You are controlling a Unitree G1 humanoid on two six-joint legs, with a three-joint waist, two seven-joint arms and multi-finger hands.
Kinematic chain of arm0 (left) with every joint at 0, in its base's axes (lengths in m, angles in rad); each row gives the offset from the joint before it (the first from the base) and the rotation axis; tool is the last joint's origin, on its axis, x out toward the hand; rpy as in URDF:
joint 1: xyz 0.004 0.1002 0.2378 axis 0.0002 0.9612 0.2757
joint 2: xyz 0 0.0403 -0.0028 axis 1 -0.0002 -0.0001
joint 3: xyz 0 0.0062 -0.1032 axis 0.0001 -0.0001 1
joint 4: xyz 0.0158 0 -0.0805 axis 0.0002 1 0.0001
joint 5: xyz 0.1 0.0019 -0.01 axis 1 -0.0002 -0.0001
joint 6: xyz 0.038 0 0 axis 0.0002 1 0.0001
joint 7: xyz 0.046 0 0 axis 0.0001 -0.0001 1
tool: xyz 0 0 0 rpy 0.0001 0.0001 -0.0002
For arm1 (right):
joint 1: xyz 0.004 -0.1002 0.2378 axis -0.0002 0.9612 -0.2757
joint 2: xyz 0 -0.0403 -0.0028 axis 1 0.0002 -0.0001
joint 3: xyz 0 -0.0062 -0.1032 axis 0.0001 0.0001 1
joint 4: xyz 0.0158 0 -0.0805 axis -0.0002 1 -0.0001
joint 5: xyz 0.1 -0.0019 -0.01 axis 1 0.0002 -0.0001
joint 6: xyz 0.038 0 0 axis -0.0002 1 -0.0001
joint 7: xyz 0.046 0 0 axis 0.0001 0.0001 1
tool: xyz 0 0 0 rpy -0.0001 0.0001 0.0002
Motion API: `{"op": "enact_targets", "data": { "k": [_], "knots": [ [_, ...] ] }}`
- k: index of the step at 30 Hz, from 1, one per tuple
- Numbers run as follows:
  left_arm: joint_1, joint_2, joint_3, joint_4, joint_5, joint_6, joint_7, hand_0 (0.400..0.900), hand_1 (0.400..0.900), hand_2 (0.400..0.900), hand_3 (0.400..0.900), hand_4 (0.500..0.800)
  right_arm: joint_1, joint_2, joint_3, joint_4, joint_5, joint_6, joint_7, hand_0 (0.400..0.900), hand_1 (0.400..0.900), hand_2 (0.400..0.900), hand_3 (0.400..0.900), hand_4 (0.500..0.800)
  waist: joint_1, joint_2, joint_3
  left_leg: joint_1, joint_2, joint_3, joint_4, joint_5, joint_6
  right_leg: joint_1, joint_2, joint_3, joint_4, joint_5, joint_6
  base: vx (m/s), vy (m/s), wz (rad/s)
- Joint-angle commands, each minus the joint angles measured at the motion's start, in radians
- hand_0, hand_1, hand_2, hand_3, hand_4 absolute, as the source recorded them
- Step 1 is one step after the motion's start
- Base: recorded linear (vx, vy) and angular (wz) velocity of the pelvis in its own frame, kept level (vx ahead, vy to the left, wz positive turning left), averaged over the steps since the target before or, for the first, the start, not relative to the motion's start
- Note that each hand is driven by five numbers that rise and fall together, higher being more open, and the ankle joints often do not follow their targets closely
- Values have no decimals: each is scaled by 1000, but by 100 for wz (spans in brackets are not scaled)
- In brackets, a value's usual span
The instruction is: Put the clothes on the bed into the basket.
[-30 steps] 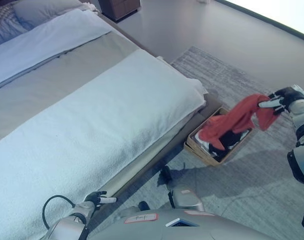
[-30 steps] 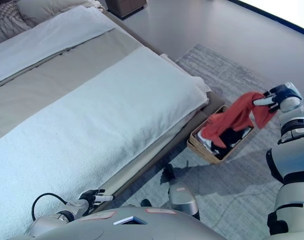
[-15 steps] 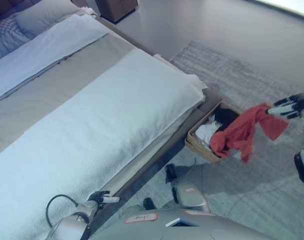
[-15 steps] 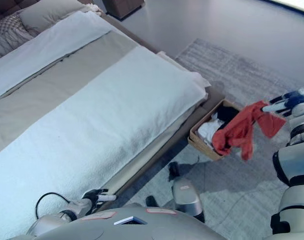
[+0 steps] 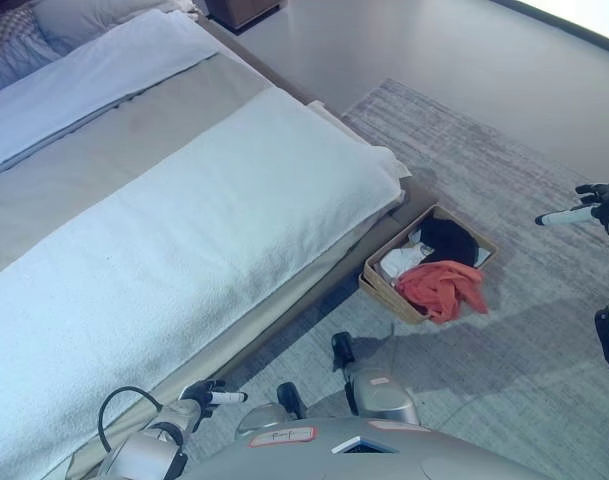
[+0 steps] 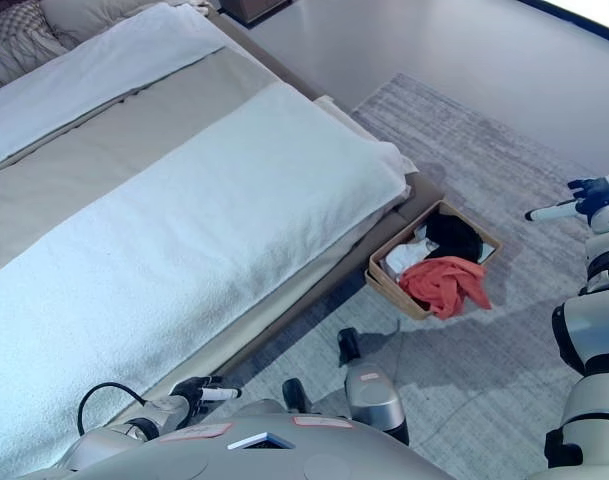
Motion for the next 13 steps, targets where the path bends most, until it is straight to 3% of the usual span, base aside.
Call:
{"op": "enact_targets", "data": {
  "k": [1, 13],
  "knots": [
    [-2, 80, -8, 41, 26, 3, 29, 900, 900, 900, 900, 800, -84, -31, 13, 1, -26, -38, -47, 900, 900, 900, 900, 800, 14, -33, -27, 55, -70, 11, 68, -66, 6, 88, -96, 81, -87, 115, 21, 0, 0, 0],
    [1, 76, -11, 33, 30, 5, 25, 900, 900, 900, 900, 800, -62, -26, 6, -1, -31, -39, -46, 900, 900, 900, 900, 800, 28, -44, -27, 53, -66, -3, 58, -59, 2, 95, -99, 66, -92, 110, 13, -2, -1, 2]
  ]
}}
